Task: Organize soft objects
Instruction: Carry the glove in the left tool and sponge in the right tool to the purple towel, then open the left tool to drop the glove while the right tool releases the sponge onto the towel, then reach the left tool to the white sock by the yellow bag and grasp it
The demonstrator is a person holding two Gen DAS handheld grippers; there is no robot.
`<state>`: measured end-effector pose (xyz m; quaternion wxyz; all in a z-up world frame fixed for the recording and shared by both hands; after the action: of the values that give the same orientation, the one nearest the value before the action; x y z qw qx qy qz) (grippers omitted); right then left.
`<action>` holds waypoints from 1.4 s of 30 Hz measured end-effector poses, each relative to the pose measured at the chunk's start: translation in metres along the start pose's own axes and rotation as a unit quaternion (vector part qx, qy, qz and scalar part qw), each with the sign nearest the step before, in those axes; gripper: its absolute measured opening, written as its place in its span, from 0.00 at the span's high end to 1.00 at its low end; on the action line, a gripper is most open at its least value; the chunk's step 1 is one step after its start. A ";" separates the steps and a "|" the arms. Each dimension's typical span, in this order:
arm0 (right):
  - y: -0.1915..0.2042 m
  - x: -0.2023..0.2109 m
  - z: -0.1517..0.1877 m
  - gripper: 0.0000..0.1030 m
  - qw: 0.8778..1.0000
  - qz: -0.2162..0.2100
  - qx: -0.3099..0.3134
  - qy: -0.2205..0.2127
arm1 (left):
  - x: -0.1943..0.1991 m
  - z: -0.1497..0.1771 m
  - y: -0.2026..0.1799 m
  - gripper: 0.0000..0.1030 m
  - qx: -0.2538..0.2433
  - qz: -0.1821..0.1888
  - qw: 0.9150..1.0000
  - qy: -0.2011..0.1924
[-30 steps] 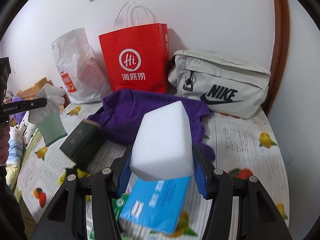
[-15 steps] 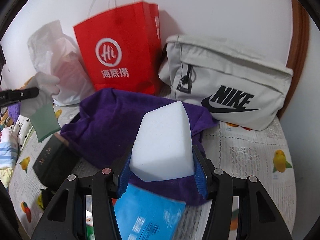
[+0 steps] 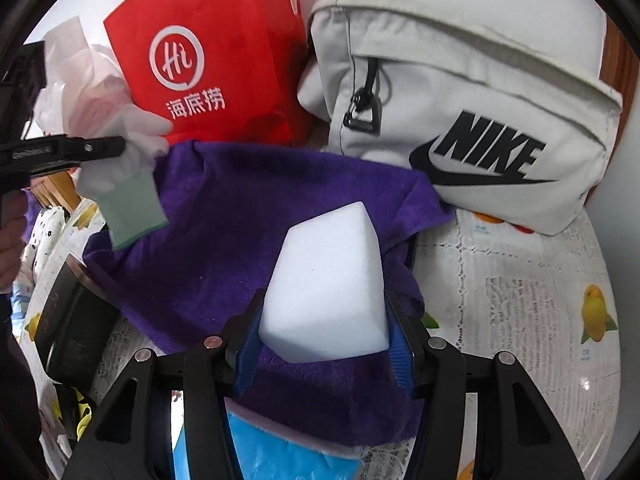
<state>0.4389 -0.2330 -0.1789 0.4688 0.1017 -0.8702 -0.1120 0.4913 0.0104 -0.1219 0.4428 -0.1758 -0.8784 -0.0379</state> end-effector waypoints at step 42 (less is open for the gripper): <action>0.039 0.113 0.065 0.26 0.998 -0.003 0.037 -0.053 | 0.122 0.107 -0.011 0.27 0.052 -0.058 0.997 0.019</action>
<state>0.3208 -0.2216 -0.1128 0.4174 0.1159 -0.8971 -0.0865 0.3389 0.0571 -0.0887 0.4646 -0.1006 -0.8795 -0.0215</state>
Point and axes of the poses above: each gripper's, at about its wrist camera, not at the fingertips, and x roughly against the way its jaws point, y to its left, z to its underside, the point moved 5 cm from there along -x, roughly the way its jaws point, and after that the axes turned 14 degrees about -x, right-handed, at the moved point
